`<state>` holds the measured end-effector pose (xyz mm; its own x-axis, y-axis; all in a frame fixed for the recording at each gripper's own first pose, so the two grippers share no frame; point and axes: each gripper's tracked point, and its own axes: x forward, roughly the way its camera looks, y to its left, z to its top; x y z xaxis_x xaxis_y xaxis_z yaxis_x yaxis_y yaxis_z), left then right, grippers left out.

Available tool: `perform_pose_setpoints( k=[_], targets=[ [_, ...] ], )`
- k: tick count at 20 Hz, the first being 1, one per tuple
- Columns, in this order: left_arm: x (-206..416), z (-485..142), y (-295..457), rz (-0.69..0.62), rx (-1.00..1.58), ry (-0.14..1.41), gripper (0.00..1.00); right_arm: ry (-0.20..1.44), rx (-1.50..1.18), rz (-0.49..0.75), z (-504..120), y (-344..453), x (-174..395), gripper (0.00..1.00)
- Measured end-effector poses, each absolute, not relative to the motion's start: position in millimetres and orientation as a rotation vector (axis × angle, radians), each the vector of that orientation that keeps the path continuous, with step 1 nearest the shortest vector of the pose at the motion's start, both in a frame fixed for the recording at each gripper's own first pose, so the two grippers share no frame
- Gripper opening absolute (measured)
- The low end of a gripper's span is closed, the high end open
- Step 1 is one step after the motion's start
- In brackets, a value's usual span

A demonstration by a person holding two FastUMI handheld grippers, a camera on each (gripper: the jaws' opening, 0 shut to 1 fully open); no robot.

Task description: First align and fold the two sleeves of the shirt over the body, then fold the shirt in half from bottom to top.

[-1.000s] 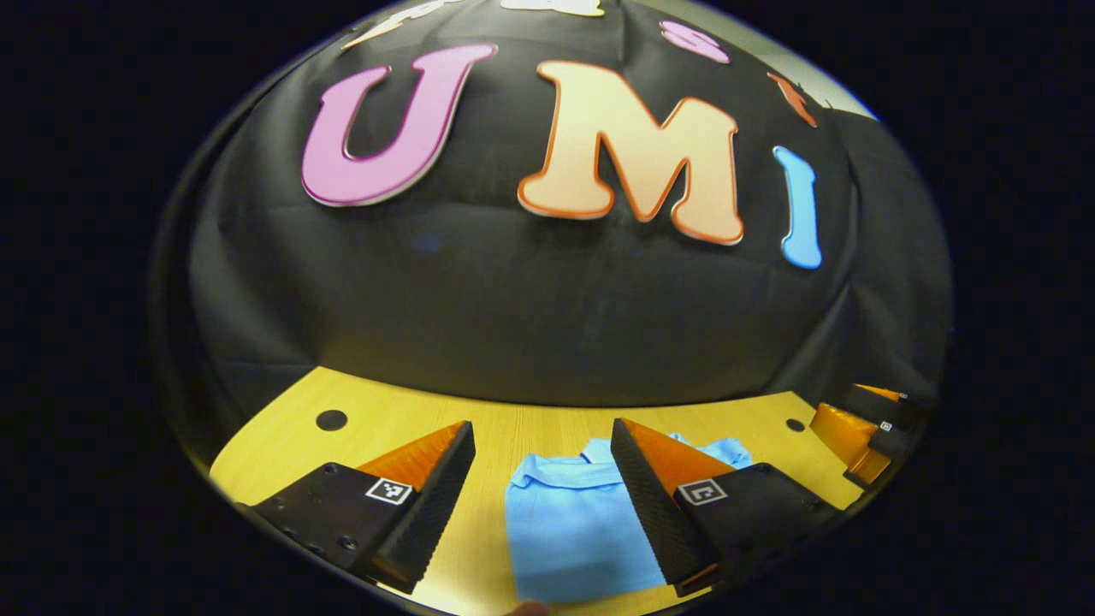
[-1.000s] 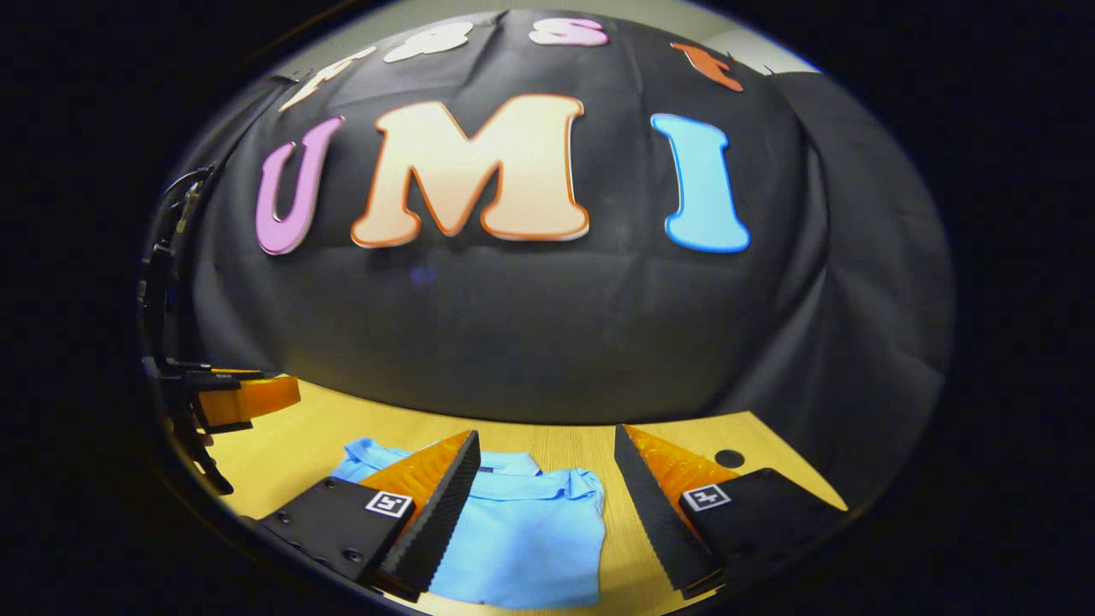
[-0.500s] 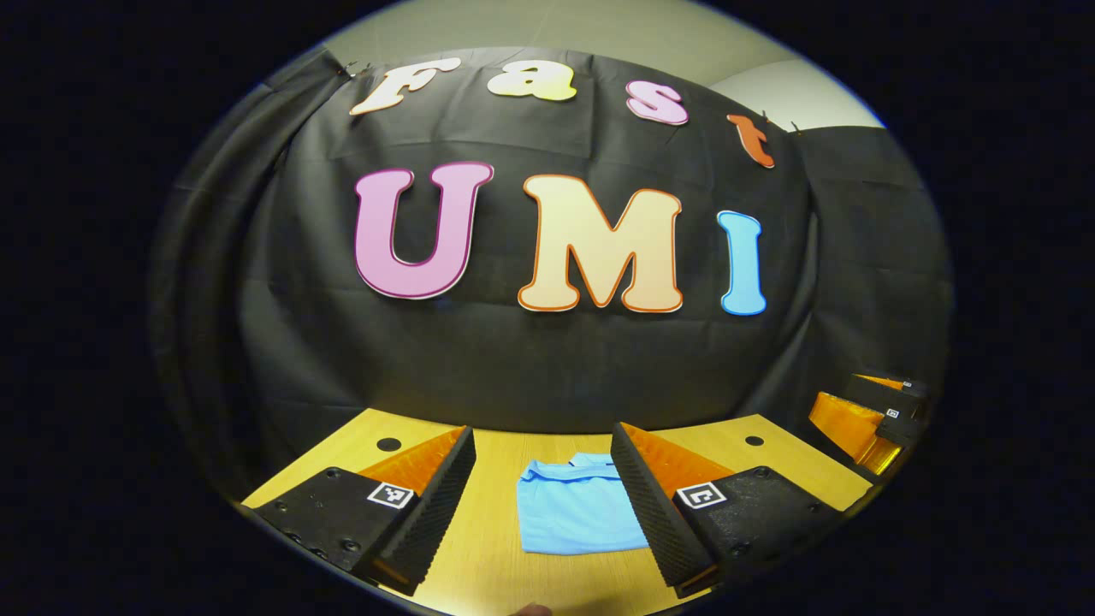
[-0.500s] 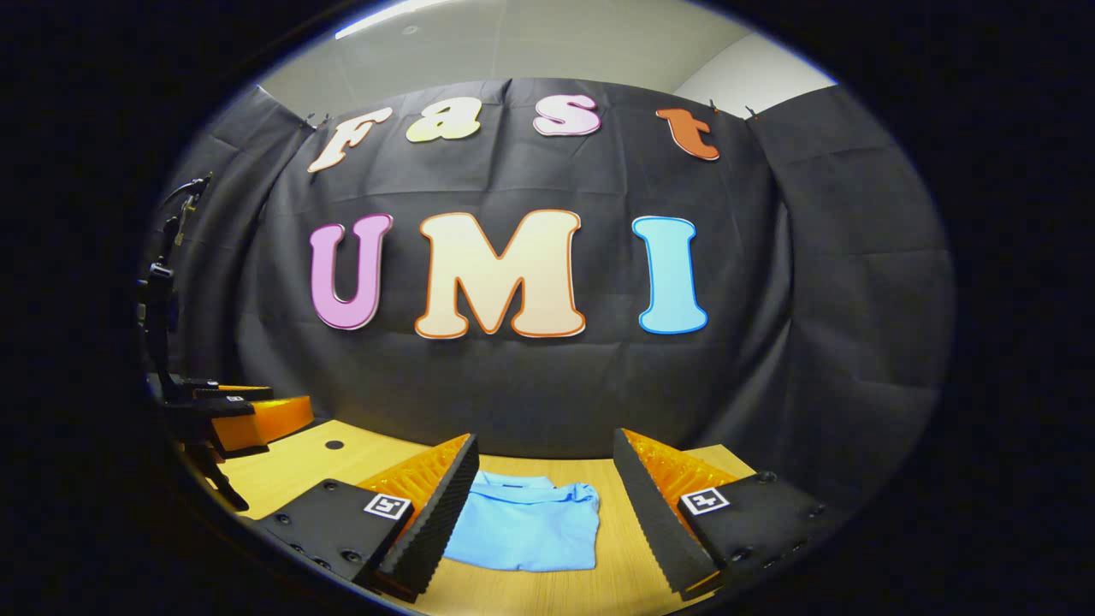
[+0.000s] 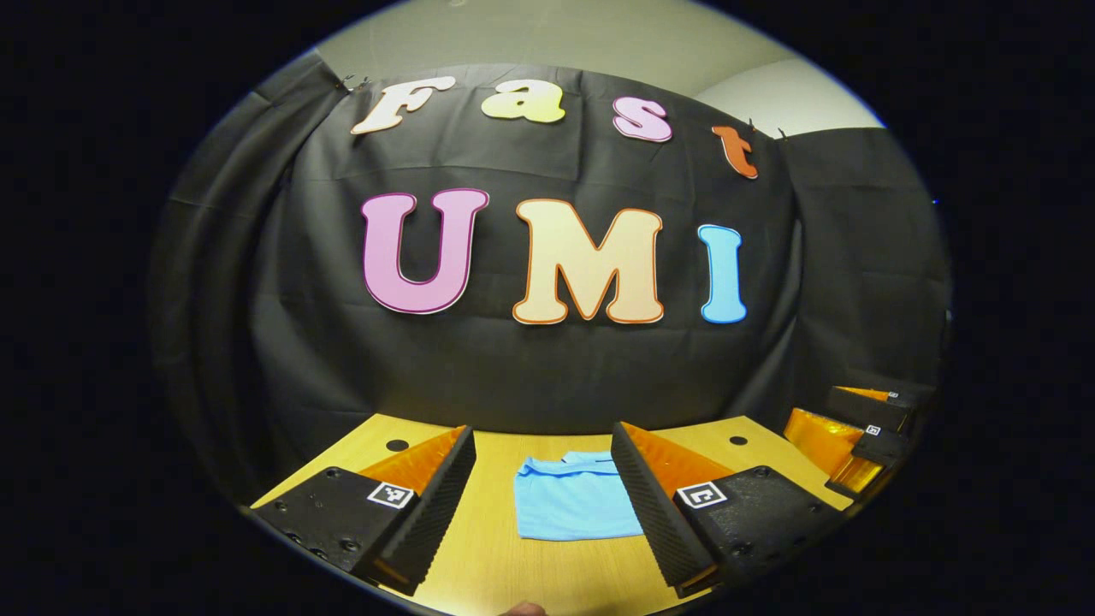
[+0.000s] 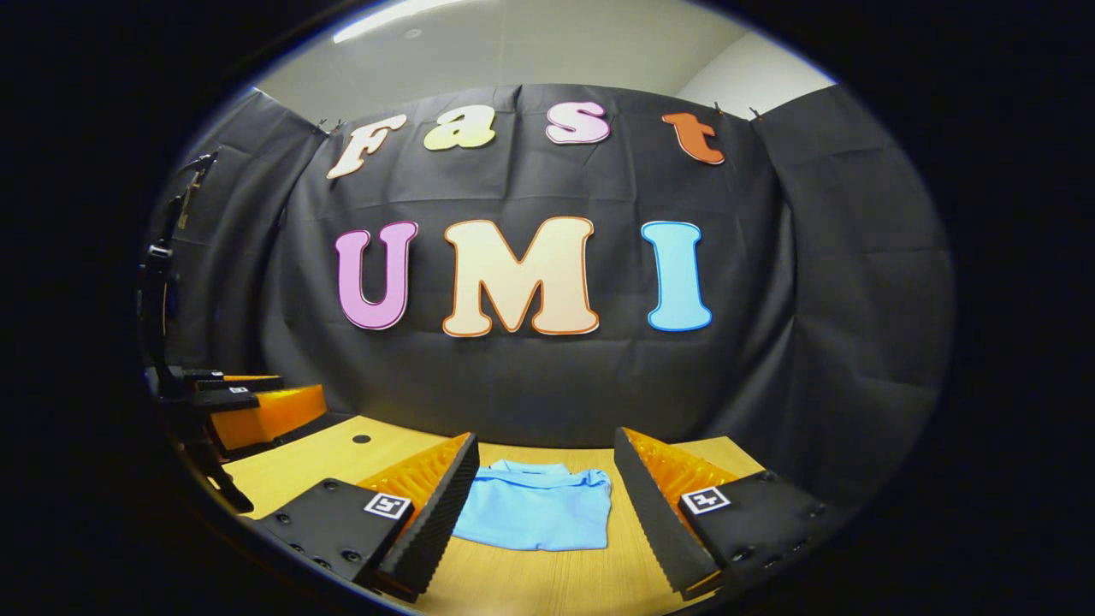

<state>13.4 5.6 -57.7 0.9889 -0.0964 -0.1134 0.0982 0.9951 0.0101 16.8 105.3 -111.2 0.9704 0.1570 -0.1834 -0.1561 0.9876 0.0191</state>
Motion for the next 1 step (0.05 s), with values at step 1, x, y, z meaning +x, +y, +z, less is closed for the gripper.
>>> perform_pose_setpoints(
  k=[1],
  targets=[
    [11.6,-56.3,7.4,-0.096,0.015,0.106,0.95,0.177,0.01,0.151,-106.5,103.7,17.3,0.99]
  ],
)
